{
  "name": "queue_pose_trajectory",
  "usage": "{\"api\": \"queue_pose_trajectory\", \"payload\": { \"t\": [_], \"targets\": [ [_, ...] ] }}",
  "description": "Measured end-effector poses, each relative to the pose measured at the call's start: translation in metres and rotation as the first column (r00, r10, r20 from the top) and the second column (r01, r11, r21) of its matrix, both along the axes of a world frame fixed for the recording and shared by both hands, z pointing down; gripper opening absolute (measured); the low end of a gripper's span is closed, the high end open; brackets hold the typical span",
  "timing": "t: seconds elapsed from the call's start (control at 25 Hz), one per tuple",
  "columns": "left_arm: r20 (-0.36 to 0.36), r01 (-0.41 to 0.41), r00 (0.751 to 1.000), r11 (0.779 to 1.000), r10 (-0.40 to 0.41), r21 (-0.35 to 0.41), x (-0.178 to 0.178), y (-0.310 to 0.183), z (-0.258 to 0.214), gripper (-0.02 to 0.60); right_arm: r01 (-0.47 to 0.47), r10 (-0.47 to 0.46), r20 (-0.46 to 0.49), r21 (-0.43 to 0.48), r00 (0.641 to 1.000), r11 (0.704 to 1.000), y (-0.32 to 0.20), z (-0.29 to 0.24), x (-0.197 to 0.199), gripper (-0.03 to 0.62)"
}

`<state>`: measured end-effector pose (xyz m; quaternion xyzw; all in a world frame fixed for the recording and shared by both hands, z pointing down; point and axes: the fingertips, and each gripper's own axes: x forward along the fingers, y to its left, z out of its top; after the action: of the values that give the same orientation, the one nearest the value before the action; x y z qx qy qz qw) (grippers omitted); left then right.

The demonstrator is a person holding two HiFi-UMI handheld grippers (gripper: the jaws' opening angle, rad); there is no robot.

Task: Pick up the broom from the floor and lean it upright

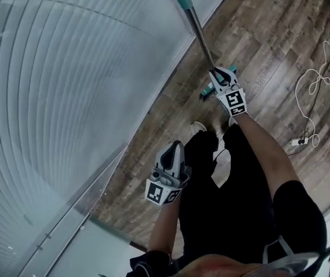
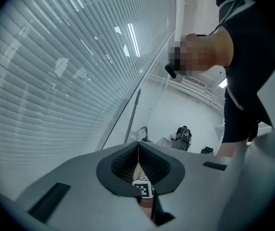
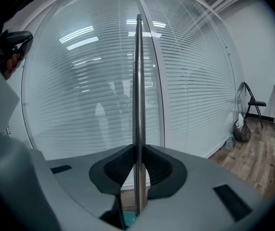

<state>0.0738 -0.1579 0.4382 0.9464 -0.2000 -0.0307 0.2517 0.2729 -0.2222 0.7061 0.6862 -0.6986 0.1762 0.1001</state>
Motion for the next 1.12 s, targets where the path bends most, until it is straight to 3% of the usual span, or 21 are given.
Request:
{"api": "queue_pose_trajectory", "payload": {
  "t": [0.24, 0.4, 0.88, 1.12],
  "targets": [
    [-0.050, 0.032, 0.998, 0.999, -0.032, 0.002, -0.014, -0.048, 0.065, 0.020, 0.043, -0.043, -0.035, -0.026, 0.998, 0.999, -0.035, 0.096, 0.010, 0.077],
    [-0.026, 0.080, 0.996, 0.997, -0.080, -0.005, -0.029, -0.058, 0.100, 0.020, 0.038, -0.041, -0.042, -0.055, 0.998, 0.998, -0.046, 0.141, 0.012, 0.077],
    [-0.023, 0.111, 0.993, 0.992, -0.112, -0.053, -0.032, -0.063, 0.146, 0.020, 0.043, -0.044, -0.004, -0.124, 0.999, 0.991, -0.062, 0.213, 0.016, 0.078],
    [-0.039, 0.130, 0.990, 0.989, -0.134, -0.076, -0.033, -0.068, 0.162, 0.020, 0.077, -0.087, -0.058, -0.152, 0.995, 0.985, -0.070, 0.238, 0.013, 0.078]
  ]
}}
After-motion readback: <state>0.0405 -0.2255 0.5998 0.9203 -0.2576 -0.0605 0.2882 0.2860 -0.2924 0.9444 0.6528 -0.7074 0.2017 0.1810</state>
